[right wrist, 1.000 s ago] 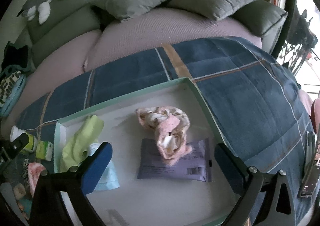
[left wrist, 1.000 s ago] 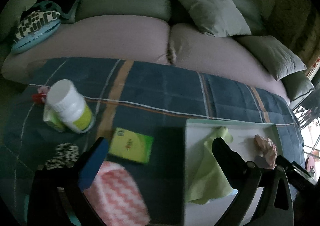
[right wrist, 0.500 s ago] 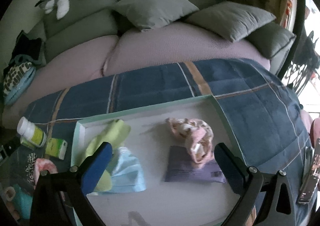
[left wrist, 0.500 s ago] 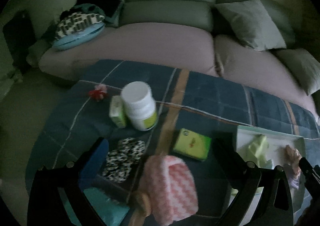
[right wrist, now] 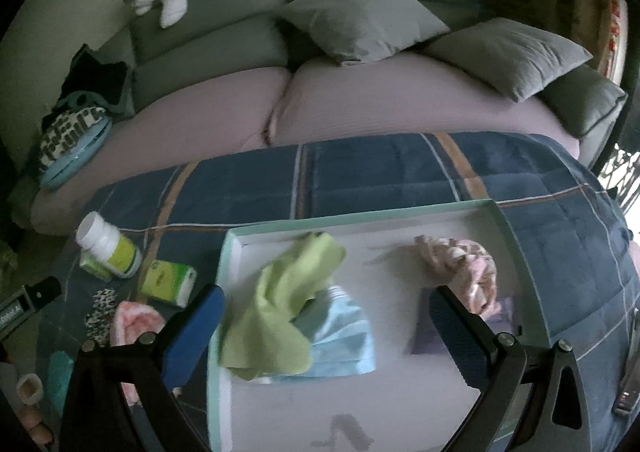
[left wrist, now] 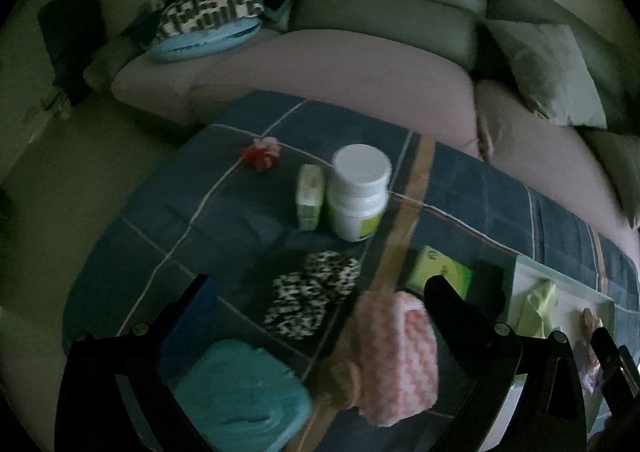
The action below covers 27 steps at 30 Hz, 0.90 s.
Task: Organize soft objects
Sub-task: 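Withdraw both open tools from the tray back toward the pile, then reach the right tool to the pink zigzag fuzzy cloth and grasp it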
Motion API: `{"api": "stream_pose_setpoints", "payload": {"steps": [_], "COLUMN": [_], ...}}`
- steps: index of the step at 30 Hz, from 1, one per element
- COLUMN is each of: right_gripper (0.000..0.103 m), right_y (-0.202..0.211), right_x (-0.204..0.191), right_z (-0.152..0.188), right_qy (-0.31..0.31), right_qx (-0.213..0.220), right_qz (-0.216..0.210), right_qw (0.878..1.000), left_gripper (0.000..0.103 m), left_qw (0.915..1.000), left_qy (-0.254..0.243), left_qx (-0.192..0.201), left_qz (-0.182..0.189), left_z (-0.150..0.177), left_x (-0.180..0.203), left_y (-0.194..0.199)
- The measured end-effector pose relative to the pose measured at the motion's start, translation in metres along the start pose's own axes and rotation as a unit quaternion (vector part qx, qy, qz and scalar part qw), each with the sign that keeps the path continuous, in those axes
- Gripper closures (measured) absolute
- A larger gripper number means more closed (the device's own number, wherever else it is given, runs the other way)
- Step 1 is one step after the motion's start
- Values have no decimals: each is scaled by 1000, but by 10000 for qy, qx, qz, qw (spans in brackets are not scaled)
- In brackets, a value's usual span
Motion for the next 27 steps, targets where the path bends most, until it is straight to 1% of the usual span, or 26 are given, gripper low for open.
{"api": "stream_pose_setpoints", "payload": {"steps": [4,7,9,14,18,22,27], "right_gripper": [0,0,0,0,0,0,0], "right_y": [0,-2,-4,-10,-18,-29,-41], "right_x": [-20,-38,-52,-93,-121,-137,-148], "right_z": [5,12,17,34,48,58,67], "right_qy": [152,298,409,765,976,1053,1131], "right_qx": [-136,-282,-366,-603,-810,-985,-1152], "right_qz": [-239,-453,-582,-916,-1122,-1243,-1260], "right_qw": [9995,9981,9968,9910,9856,9817,9788], "left_gripper": [0,0,0,0,0,0,0], "left_qw": [9997,9985,9968,9946,9925,9916,9888], "left_qy": [224,491,678,831,930,954,1098], "left_qx": [-31,-149,-294,-595,-748,-831,-983], "left_qz": [-20,171,293,207,265,285,243], "left_z": [1,3,7,15,18,16,16], "left_x": [-20,-36,-44,-59,-68,-71,-82], "left_y": [4,2,-3,-16,-24,-30,-42]}}
Point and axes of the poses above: each gripper's, at about its wrist camera, not at the fingertips, and y roughly against the way its jaws point, x to its right, z to its underside, the point moved 6 cm from there along -y, roughly the way its jaws point, and after that the axes turned 5 degrees about z, right-handed, at the moved point
